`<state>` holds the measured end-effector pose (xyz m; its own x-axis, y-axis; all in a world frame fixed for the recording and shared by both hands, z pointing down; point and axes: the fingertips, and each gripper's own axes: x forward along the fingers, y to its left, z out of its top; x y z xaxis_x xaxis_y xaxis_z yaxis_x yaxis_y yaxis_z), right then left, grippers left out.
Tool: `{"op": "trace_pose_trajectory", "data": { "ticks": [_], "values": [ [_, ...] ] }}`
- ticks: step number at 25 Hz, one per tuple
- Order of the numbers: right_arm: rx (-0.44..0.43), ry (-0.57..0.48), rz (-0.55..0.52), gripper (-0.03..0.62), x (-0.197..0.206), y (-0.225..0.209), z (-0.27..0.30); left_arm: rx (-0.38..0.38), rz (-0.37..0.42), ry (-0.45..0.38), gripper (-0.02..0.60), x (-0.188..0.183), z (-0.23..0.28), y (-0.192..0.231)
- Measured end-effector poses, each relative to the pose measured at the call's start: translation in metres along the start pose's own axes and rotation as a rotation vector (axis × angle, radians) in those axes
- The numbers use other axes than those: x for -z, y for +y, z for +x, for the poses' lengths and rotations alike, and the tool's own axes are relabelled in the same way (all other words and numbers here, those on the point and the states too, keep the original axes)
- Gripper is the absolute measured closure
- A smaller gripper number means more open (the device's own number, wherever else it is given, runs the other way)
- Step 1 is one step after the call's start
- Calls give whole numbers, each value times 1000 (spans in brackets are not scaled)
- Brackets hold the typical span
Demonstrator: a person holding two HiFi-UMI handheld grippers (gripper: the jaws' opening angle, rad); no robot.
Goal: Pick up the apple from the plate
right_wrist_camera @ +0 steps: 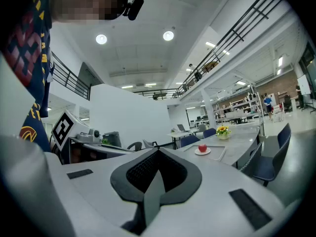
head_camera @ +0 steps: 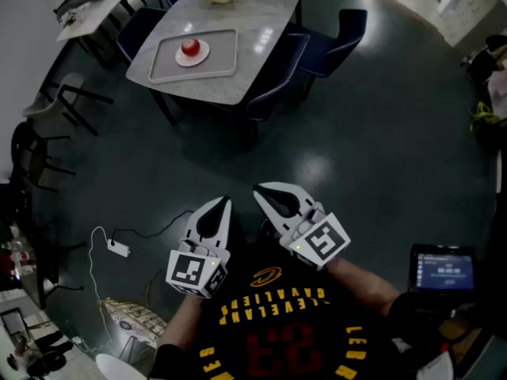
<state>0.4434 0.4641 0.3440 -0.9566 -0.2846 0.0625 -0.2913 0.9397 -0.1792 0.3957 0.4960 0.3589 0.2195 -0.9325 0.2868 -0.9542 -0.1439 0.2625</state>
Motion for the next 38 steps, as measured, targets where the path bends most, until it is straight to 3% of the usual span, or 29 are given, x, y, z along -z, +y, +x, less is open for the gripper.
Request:
{"op": "trace_pose_trajectory", "data": {
  "ticks": [9,14,18,24,33,35,38],
  "values": [
    [22,-3,71,588,-4,-4,1,1,14,-53,580,-14,-7,1],
    [17,-8,78,588,-2,-9,19,-27,25,-74,580,-23,-3,22],
    [14,13,73,588,3,-16,47,-53,3,-64,580,-26,5,53],
    [15,51,79,588,10,-19,106,-19,-52,-87,580,-33,15,108],
    [86,68,95,586,1,-33,196,26,-79,-95,578,-64,40,201],
    [100,53,99,541,-2,-35,215,38,-89,-87,559,-72,44,219],
    [113,41,91,536,-6,-36,241,65,-95,-92,545,-81,46,244]
  ]
}}
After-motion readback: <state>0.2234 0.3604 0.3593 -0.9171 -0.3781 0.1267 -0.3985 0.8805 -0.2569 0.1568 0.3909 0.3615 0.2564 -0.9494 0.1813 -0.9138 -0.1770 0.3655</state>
